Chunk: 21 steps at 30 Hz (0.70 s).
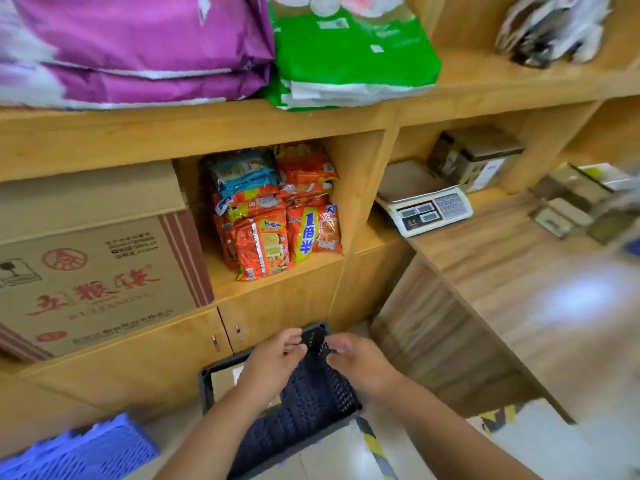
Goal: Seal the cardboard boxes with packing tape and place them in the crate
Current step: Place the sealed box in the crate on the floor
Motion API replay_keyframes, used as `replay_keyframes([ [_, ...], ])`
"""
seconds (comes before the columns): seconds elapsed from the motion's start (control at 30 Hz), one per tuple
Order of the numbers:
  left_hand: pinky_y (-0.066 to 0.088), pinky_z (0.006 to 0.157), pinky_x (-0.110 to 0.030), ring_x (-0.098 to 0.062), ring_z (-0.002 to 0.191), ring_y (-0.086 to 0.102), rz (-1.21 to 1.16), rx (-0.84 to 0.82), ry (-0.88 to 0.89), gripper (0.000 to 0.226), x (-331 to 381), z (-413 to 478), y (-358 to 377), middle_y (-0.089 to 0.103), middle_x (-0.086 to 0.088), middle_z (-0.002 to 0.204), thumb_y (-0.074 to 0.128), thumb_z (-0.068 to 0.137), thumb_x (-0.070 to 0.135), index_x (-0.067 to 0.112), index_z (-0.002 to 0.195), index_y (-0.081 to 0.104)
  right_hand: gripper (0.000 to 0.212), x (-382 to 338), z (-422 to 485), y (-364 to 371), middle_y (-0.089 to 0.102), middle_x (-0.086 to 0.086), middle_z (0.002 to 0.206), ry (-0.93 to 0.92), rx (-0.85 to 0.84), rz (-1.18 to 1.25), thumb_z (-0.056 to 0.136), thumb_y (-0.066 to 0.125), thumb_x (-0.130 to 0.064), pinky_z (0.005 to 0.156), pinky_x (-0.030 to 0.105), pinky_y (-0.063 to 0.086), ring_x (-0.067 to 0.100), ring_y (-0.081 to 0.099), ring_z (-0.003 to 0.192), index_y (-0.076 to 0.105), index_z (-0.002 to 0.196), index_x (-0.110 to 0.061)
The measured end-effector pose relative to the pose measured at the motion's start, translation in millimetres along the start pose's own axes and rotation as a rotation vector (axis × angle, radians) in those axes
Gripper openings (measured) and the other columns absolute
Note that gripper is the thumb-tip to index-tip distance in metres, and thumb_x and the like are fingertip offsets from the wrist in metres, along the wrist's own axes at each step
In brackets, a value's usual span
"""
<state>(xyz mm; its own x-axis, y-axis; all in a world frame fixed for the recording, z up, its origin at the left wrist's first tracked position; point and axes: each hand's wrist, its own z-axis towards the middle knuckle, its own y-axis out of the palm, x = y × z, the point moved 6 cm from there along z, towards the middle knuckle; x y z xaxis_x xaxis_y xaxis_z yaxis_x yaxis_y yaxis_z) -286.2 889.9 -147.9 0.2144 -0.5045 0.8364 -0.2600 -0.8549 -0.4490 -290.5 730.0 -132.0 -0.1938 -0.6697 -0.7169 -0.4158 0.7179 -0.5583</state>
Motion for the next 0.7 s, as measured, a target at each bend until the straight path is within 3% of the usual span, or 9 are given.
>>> replay_keyframes([
  [0.13, 0.041, 0.087, -0.019, 0.001, 0.099, 0.054, -0.007, -0.058, 0.050, 0.031, 39, -5, 42, 0.058, 0.013, 0.114, 0.054, 0.094, 0.029, 0.025, 0.125, 0.055, 0.034, 30, -39, -49, 0.059, 0.015, 0.127, 0.054, 0.108, 0.039, 0.094, 0.056, -0.013, 0.103, 0.038, 0.041, 0.027, 0.054, 0.118, 0.056, 0.125, 0.001],
  [0.27, 0.042, 0.083, -0.018, 0.008, 0.097, 0.053, 0.024, -0.148, 0.090, 0.028, 75, -8, 96, 0.060, 0.017, 0.112, 0.054, 0.093, 0.031, 0.030, 0.121, 0.056, 0.034, 76, -82, -96, 0.059, 0.009, 0.128, 0.105, 0.201, 0.097, 0.093, 0.057, -0.014, 0.102, 0.029, 0.040, 0.022, 0.054, 0.120, 0.057, 0.126, -0.004],
  [0.33, 0.042, 0.081, -0.018, 0.008, 0.097, 0.054, 0.047, -0.188, 0.097, 0.027, 95, -8, 130, 0.061, 0.016, 0.112, 0.054, 0.092, 0.030, 0.030, 0.119, 0.057, 0.031, 106, -104, -121, 0.063, 0.012, 0.120, 0.158, 0.259, 0.164, 0.091, 0.058, -0.013, 0.090, 0.020, 0.045, 0.024, 0.059, 0.112, 0.060, 0.120, 0.000],
  [0.4, 0.043, 0.081, -0.018, 0.008, 0.095, 0.054, 0.089, -0.227, 0.111, 0.026, 121, -10, 174, 0.061, 0.017, 0.109, 0.053, 0.091, 0.030, 0.031, 0.117, 0.057, 0.031, 144, -134, -151, 0.064, 0.003, 0.110, 0.201, 0.308, 0.243, 0.091, 0.058, -0.013, 0.074, 0.002, 0.042, 0.014, 0.061, 0.102, 0.060, 0.121, -0.008],
  [0.43, 0.045, 0.084, -0.021, 0.006, 0.097, 0.055, 0.094, -0.240, 0.113, 0.025, 130, -11, 187, 0.061, 0.017, 0.110, 0.053, 0.091, 0.030, 0.032, 0.117, 0.058, 0.032, 155, -143, -160, 0.063, -0.001, 0.107, 0.203, 0.317, 0.266, 0.091, 0.058, -0.013, 0.072, 0.000, 0.040, 0.012, 0.060, 0.100, 0.059, 0.123, -0.011],
  [0.53, 0.050, 0.090, -0.031, -0.004, 0.097, 0.060, 0.119, -0.278, 0.140, 0.023, 172, -20, 257, 0.062, 0.016, 0.109, 0.052, 0.092, 0.030, 0.034, 0.114, 0.057, 0.033, 208, -184, -208, 0.063, 0.001, 0.117, 0.206, 0.371, 0.271, 0.092, 0.059, -0.015, 0.090, 0.017, 0.046, 0.014, 0.059, 0.107, 0.059, 0.124, -0.011],
  [0.7, 0.045, 0.086, -0.023, -0.006, 0.096, 0.058, 0.104, -0.310, 0.230, 0.027, 247, -38, 381, 0.063, 0.005, 0.111, 0.055, 0.093, 0.021, 0.020, 0.120, 0.060, 0.031, 296, -250, -291, 0.062, 0.006, 0.121, 0.249, 0.446, 0.334, 0.094, 0.055, -0.012, 0.099, 0.029, 0.044, 0.015, 0.057, 0.111, 0.058, 0.124, -0.010],
])
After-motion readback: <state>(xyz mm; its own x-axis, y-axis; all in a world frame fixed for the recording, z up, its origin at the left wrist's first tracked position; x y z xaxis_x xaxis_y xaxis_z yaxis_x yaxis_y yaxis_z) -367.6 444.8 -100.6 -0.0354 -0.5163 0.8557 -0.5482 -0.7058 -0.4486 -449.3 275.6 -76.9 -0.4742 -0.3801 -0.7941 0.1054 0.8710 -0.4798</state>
